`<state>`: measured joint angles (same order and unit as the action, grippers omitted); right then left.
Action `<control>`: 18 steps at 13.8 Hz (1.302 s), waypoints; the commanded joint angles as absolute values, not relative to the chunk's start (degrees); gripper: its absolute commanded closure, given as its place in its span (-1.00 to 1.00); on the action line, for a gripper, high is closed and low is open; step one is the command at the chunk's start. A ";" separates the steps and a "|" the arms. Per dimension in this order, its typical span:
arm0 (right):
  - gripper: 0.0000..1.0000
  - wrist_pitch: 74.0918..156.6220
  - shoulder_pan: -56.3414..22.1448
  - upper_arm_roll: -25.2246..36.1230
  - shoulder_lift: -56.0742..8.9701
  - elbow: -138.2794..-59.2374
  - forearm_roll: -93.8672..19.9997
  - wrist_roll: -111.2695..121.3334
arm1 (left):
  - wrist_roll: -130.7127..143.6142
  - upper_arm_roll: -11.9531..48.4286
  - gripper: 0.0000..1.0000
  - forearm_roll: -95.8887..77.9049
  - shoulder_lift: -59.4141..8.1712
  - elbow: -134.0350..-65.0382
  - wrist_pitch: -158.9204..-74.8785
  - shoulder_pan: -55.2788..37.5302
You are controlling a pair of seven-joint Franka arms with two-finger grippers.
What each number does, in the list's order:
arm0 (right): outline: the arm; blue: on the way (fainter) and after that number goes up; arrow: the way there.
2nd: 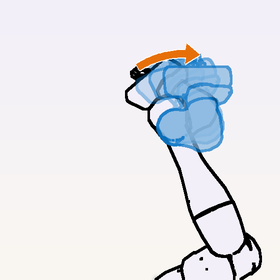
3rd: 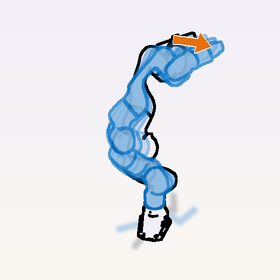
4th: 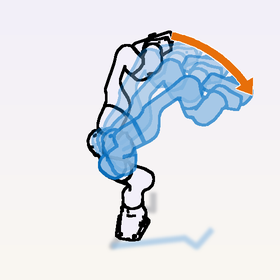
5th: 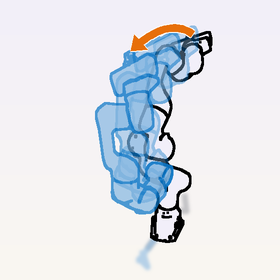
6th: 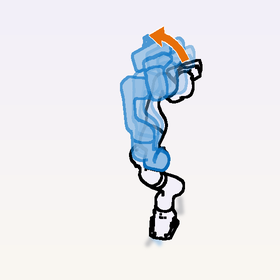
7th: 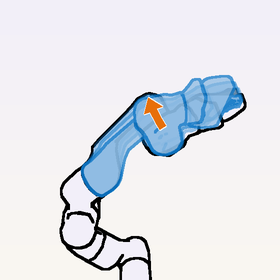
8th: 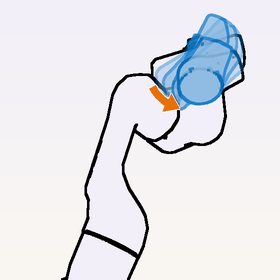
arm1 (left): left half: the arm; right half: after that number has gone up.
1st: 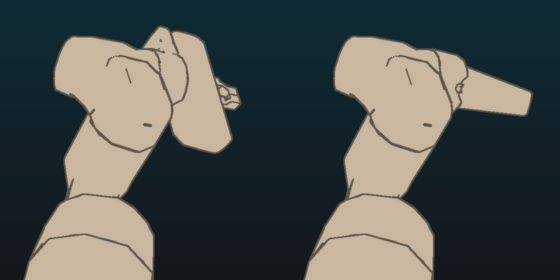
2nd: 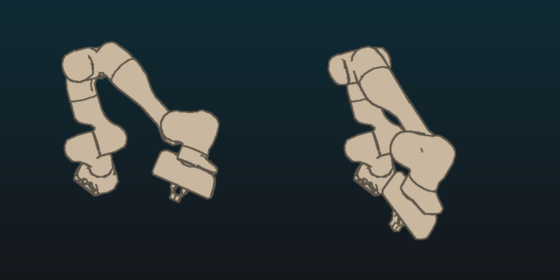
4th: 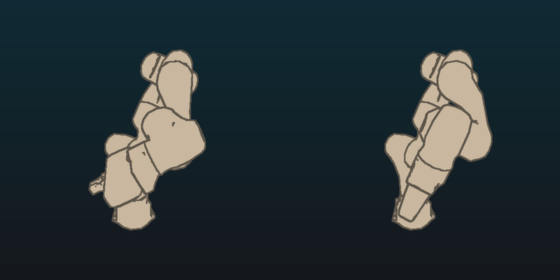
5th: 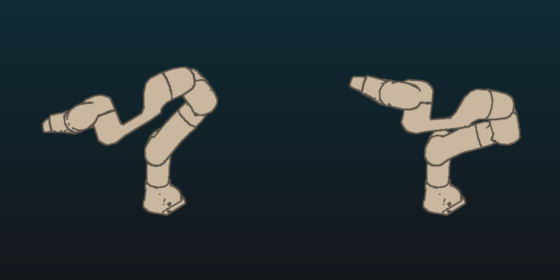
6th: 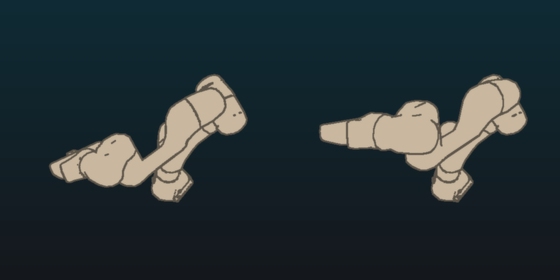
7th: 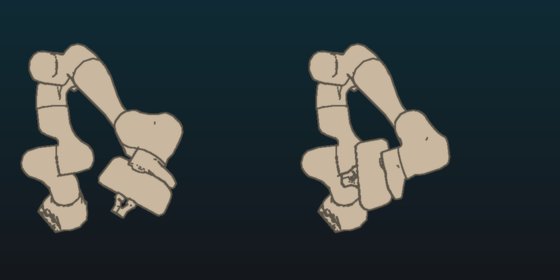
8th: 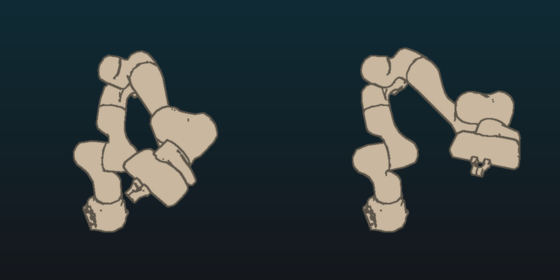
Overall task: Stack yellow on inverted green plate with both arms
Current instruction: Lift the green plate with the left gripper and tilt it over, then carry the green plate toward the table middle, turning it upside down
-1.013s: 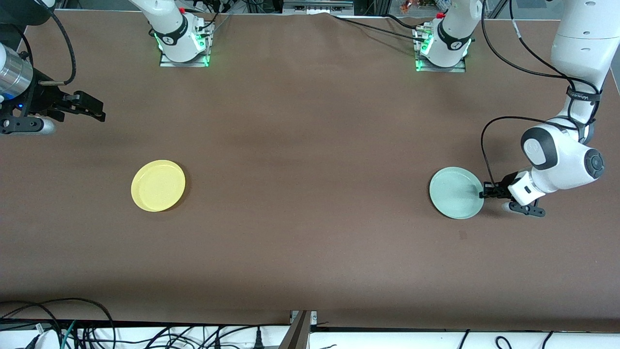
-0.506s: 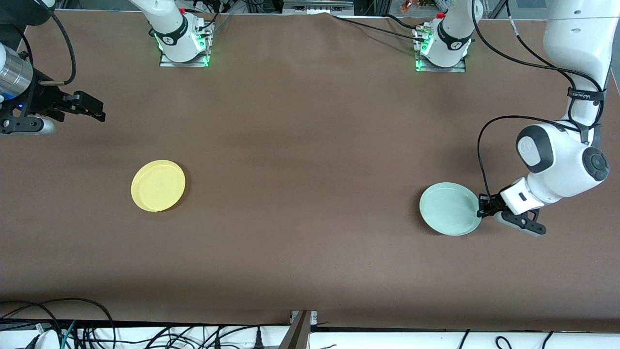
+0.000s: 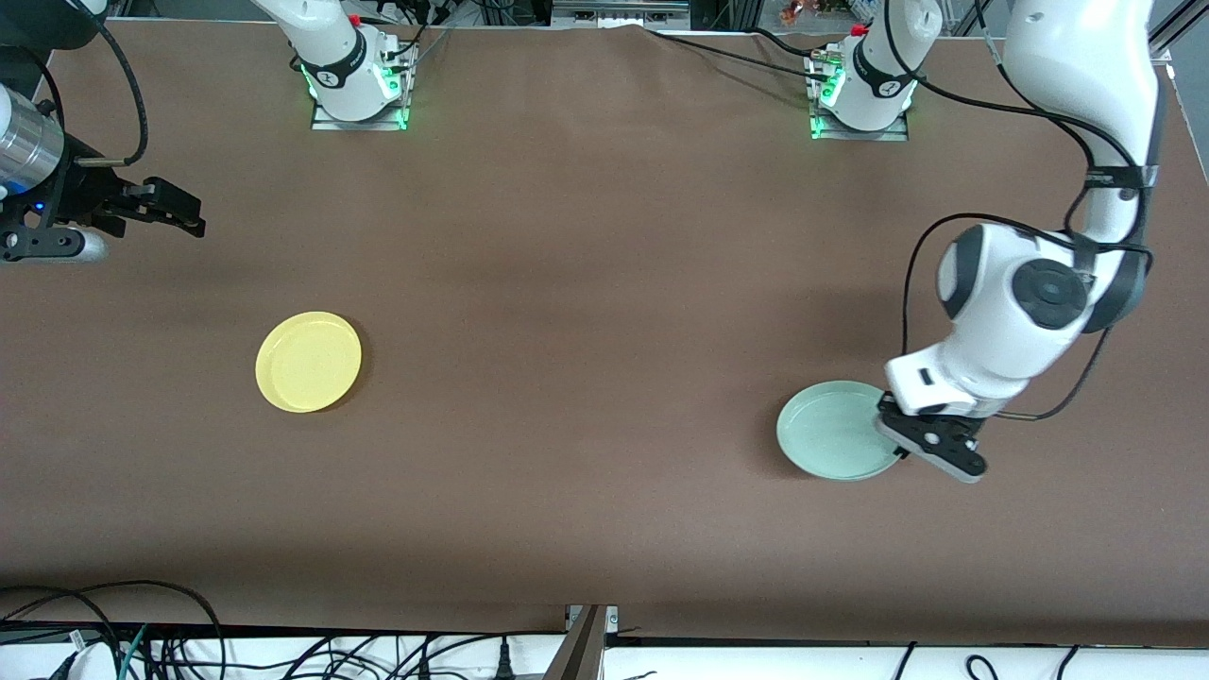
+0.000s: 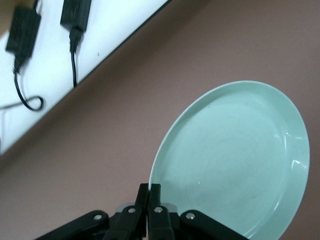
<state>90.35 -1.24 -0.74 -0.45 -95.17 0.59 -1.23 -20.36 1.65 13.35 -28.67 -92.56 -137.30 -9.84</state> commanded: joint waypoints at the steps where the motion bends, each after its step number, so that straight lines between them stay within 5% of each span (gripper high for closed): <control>1: -1.00 89.21 -1.41 -0.62 -1.05 -93.69 1.14 -1.14 | -12.43 0.79 1.00 26.67 -29.88 -89.39 -137.20 -15.01; 8: -1.00 89.21 -1.32 -0.62 -1.05 -93.69 1.05 -1.14 | 6.84 0.79 1.00 54.92 -34.10 -84.99 -135.36 -26.00; 14: -1.00 89.12 -1.32 -0.62 -1.05 -93.69 1.05 -1.14 | 19.93 1.49 1.00 72.84 -38.40 -83.58 -117.80 -36.02; 18: -1.00 89.12 -1.23 -0.53 -1.05 -93.69 1.05 -1.14 | 21.00 2.02 1.00 75.23 -40.34 -82.27 -114.61 -39.45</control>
<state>90.35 -1.21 -0.64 -0.46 -95.17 0.59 -1.23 20.71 2.24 73.49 -38.74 -84.92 -116.28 -38.17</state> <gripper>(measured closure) 0.000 0.978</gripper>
